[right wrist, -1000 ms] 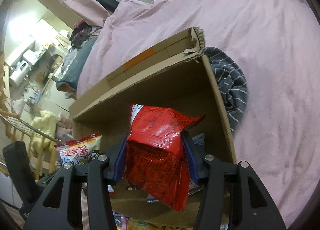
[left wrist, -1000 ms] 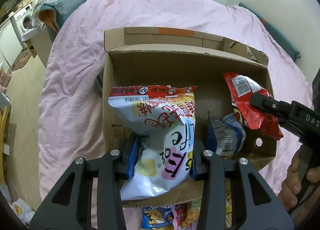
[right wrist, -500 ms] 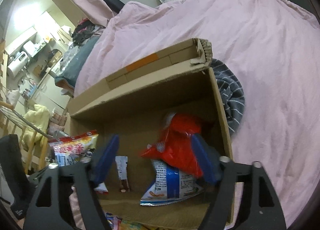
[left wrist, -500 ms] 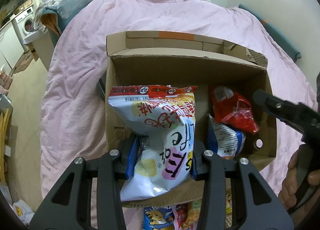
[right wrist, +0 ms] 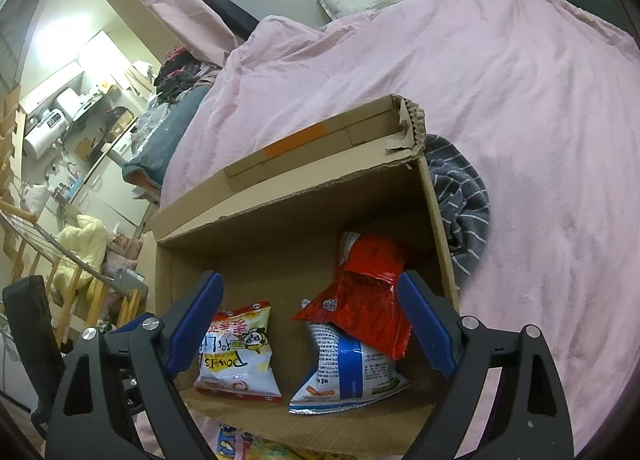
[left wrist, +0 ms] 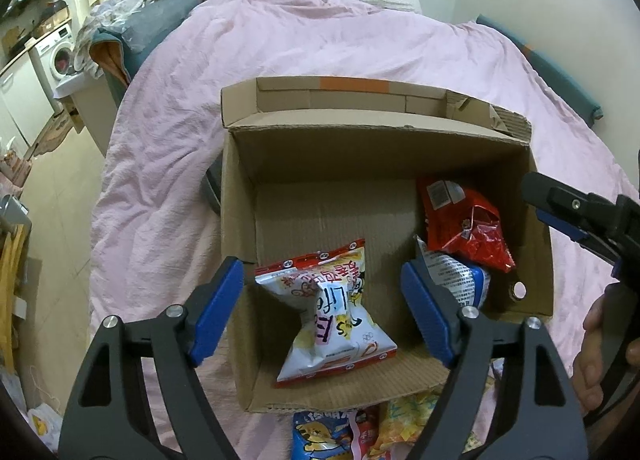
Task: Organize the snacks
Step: 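Carry both bags into the box and open both grippers to release them, then grasp the yellow checkered wafer packet with the right gripper while the left grasps the white-red bar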
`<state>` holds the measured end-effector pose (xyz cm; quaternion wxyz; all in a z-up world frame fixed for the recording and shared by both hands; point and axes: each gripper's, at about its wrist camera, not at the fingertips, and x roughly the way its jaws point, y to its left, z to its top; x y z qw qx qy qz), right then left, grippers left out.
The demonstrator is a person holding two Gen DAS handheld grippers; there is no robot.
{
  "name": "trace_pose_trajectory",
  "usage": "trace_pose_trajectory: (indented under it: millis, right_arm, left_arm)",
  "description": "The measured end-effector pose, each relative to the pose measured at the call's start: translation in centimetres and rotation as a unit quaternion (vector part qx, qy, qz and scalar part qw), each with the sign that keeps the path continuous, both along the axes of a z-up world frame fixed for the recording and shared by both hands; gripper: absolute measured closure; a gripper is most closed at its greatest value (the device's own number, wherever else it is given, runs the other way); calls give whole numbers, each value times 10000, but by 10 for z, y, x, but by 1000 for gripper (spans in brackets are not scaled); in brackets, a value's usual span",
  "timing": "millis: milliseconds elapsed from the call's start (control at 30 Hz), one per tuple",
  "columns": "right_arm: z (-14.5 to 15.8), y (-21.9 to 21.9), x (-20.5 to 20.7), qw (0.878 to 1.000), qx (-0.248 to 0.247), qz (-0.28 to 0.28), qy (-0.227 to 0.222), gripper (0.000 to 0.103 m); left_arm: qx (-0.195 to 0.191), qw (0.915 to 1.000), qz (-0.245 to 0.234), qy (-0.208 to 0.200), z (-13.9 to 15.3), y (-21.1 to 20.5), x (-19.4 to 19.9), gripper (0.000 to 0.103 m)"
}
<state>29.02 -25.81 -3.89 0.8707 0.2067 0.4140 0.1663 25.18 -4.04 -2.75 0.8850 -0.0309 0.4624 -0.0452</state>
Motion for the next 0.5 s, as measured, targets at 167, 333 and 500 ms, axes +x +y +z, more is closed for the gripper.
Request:
trace_pose_trajectory:
  millis: [167,333,500]
  right_arm:
    - [6,-5,-8,10000,29,-37,-61,12]
    - [12,-11,-23,9999,58,-100,-65,12]
    - [18,-13,-38,9998,149,-129,-62,12]
  left_arm:
    - [31,10000,1,-83,4,2,-7,25]
    - [74,9999,-3,-153,10,4,-17,25]
    - [127,9995,-46,-272,20,8,-31,25]
